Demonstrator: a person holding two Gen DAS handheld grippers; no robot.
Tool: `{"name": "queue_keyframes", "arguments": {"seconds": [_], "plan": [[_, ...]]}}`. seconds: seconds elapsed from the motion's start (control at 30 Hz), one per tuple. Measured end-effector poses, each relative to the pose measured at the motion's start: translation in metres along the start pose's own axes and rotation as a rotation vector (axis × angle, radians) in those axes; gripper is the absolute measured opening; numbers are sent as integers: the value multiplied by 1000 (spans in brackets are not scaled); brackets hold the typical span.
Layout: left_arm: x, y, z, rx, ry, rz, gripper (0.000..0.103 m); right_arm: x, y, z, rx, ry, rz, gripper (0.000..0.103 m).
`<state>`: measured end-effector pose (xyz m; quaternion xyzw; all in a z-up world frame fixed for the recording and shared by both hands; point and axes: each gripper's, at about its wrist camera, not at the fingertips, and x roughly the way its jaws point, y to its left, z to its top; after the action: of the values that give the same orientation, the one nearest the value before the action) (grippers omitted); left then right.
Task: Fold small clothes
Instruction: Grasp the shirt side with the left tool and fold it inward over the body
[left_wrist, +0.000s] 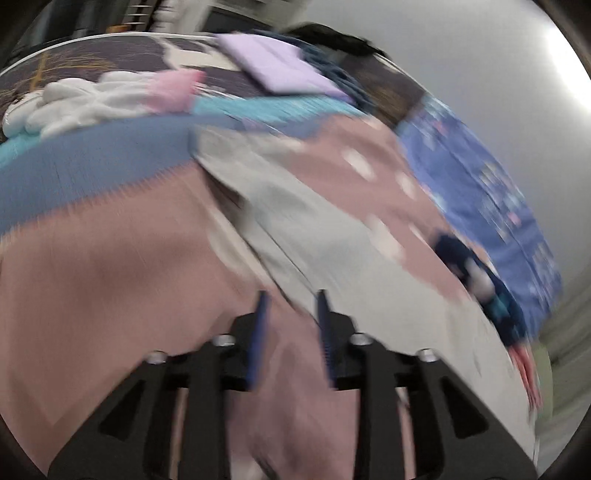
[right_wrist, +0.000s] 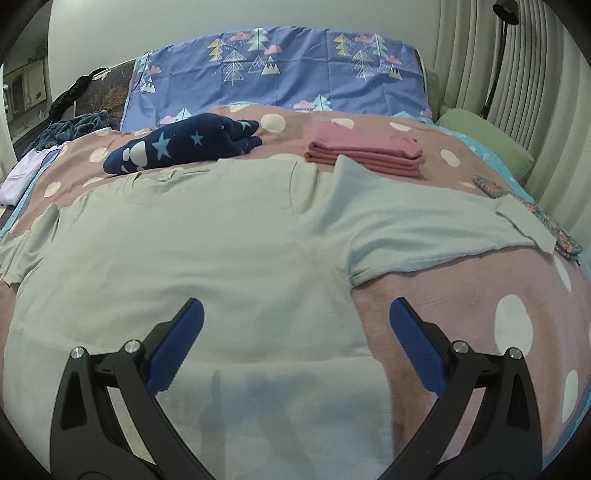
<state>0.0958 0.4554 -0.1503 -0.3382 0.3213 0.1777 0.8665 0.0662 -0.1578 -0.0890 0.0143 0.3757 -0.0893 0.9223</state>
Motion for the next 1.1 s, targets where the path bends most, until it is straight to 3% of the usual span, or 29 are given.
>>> {"name": "queue_keyframes", "arguments": {"seconds": [0.07,0.2,0.23,0.3,0.33,0.4,0.5,0.63,0.73,0.8,0.9,0.97,1.03,1.1], "plan": [[11,8,15,-37,-24,35,44,2,4,0,-17,5,-3,101],[30,12,42,-106,-46,-13,41,5,6,2,-52,3,-39,101],[35,9,48,-110,-38,-23,37,7,5,2,-47,4,-46,101],[43,5,57,-120,-28,-13,1,10,-3,3,-15,17,-53,101],[44,2,60,-120,-30,-14,1,12,-6,3,2,23,-50,101],[38,-19,66,-73,-62,-29,1,12,-10,3,16,23,-48,101],[10,-85,59,116,-104,-112,1,13,-13,3,9,11,-61,101],[-34,-198,14,381,-123,-292,1,15,-18,6,43,11,-40,101],[-62,-286,-48,611,-126,-408,1,12,-19,4,55,1,-17,101],[-73,-339,-106,756,-96,-492,1,11,-22,1,48,-1,-16,101],[-67,-385,-185,896,-11,-552,2,13,-32,-3,74,11,-18,101],[-54,-400,-235,997,36,-536,3,14,-44,-6,106,23,-16,101],[-41,-405,-277,1086,111,-517,10,13,-54,-8,128,28,-14,101],[-34,-398,-305,1135,170,-530,37,11,-64,-10,146,30,-5,101]]}}
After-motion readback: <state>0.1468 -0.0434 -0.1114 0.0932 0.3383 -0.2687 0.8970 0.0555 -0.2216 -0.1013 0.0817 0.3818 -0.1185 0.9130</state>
